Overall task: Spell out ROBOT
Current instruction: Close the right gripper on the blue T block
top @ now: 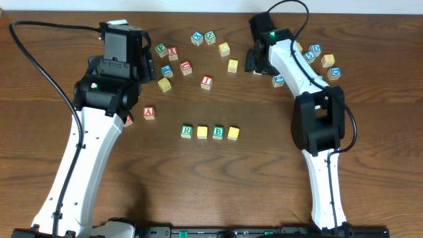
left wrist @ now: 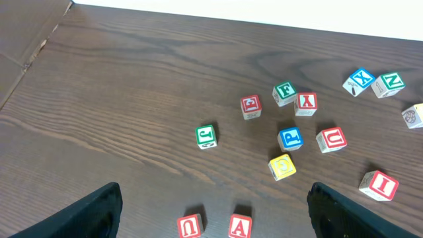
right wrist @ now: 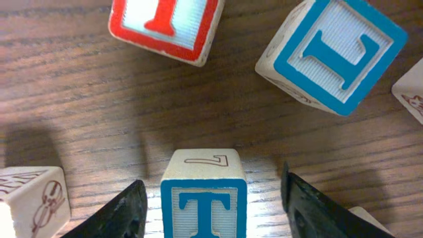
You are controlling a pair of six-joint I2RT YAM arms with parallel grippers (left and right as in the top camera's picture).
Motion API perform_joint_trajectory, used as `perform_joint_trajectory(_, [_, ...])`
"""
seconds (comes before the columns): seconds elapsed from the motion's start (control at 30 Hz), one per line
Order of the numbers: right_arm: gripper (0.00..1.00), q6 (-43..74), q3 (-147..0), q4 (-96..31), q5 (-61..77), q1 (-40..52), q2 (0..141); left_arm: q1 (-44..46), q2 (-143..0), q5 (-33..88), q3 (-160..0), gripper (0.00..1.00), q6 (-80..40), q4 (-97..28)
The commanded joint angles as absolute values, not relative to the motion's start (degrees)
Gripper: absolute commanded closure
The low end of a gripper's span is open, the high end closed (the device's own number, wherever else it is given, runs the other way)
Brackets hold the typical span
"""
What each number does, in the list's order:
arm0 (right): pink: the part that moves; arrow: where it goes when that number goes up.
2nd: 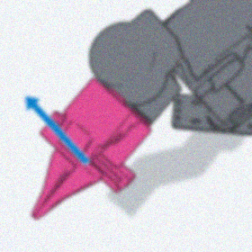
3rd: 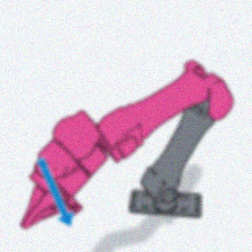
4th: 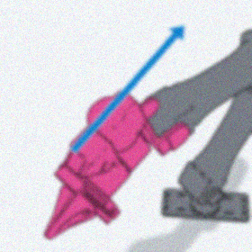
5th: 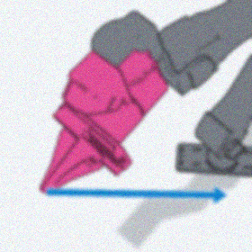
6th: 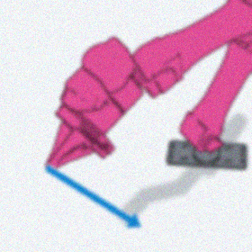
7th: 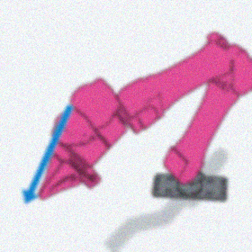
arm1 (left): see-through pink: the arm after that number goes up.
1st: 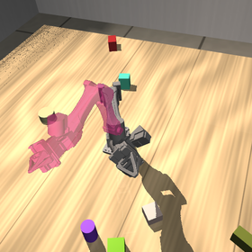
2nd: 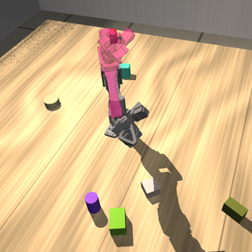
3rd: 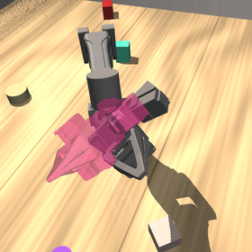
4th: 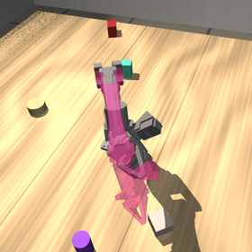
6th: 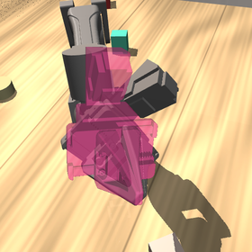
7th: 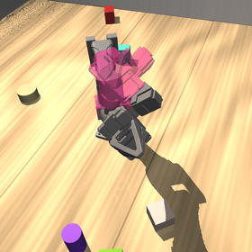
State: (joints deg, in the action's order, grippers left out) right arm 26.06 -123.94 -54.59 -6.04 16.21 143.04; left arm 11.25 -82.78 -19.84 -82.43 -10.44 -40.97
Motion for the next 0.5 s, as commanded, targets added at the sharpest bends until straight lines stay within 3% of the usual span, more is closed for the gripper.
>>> perform_joint_trajectory(0.0, [0.40,25.6,-123.5,-54.4,-6.3,16.3,143.7,10.9,-83.1,-20.5,-83.3,0.12,-10.1,-41.1])
perform_joint_trajectory(0.47, [0.37,25.6,-123.5,-57.2,-3.4,15.4,143.7,10.9,-83.1,-20.4,-83.3,0.12,-10.1,-41.1])
